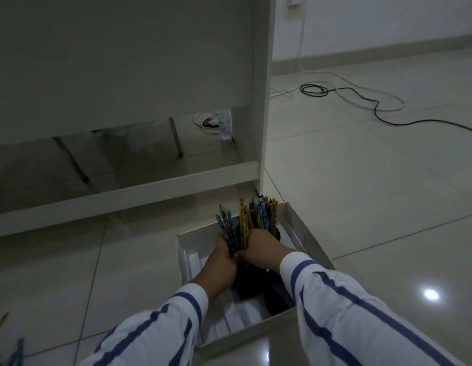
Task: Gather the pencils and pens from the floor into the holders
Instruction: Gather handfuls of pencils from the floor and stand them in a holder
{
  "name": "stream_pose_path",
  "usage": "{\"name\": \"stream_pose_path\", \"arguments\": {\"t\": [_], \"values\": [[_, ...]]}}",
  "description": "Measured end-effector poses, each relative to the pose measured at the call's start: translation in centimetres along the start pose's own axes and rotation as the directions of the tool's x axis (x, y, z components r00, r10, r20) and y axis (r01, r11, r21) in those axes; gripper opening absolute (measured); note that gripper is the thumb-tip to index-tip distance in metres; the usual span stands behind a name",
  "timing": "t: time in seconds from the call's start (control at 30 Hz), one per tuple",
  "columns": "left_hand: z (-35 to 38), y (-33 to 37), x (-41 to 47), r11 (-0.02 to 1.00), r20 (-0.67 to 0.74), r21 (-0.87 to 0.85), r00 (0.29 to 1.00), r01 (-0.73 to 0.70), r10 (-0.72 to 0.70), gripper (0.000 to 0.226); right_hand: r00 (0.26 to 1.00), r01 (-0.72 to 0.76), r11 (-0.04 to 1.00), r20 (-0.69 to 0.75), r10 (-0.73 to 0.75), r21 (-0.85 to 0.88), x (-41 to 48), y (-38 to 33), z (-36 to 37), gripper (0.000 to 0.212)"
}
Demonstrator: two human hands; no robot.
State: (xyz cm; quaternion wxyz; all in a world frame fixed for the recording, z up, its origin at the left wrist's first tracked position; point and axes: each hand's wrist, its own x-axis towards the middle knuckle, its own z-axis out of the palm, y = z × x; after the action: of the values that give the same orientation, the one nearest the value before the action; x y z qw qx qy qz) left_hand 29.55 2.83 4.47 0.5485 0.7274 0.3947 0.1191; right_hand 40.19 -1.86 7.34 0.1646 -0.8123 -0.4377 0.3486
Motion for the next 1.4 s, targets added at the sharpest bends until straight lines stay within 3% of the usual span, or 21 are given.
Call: {"name": "stream_pose_path", "arguments": {"t": [0.2,0.3,0.43,0.53,0.77,0.9,1.13,1.33,1.4], "values": [[0.2,-2.1,-0.4,0.995,-0.007,-0.097,1.000,0.022,-0.023,0.053,0.998,0.057,0.997,-0.014,-0.056,0.049,0.0,0.5,0.6,0.040],[0.0,-2.6,-0.8,0.991,0.014,-0.128,1.000,0.029,-0.028,0.051,0.996,0.087,0.996,-0.011,-0.087,0.008,0.0,0.6,0.4,0.030],[-0.3,-2.7,-0.9,0.988,0.037,-0.149,0.999,0.031,-0.026,0.051,0.995,0.097,0.995,-0.027,-0.098,-0.018,0.0,0.8,0.3,0.033],[-0.3,-2.0,-0.7,0.992,0.015,-0.124,1.000,0.013,-0.011,0.047,0.994,0.080,0.997,-0.069,-0.079,0.011,0.0,0.8,0.4,0.021],[-0.5,-1.7,-0.6,0.984,0.029,-0.170,0.999,0.048,-0.044,0.047,0.970,0.021,0.993,-0.237,-0.049,-0.119,0.0,0.4,0.7,0.027],[-0.6,-1.4,-0.8,0.983,0.029,-0.173,0.998,0.068,-0.064,0.042,0.972,0.003,0.996,-0.233,-0.022,-0.084,0.1,0.5,0.8,0.026],[-0.8,-1.3,-1.2,0.979,0.005,-0.194,0.998,0.064,-0.064,0.049,0.966,-0.032,0.983,-0.258,-0.016,-0.179,-0.2,0.7,0.4,0.021],[-2.0,-0.7,-2.1,0.965,0.014,-0.203,0.986,0.167,-0.168,0.084,0.951,-0.065,0.978,-0.308,0.000,-0.200,-0.9,-0.1,0.2,0.023],[-2.4,-0.1,-2.5,0.964,0.004,-0.184,0.980,0.194,-0.197,0.084,0.937,-0.087,0.983,-0.347,0.027,-0.160,-1.2,-0.4,0.1,0.021]]}}
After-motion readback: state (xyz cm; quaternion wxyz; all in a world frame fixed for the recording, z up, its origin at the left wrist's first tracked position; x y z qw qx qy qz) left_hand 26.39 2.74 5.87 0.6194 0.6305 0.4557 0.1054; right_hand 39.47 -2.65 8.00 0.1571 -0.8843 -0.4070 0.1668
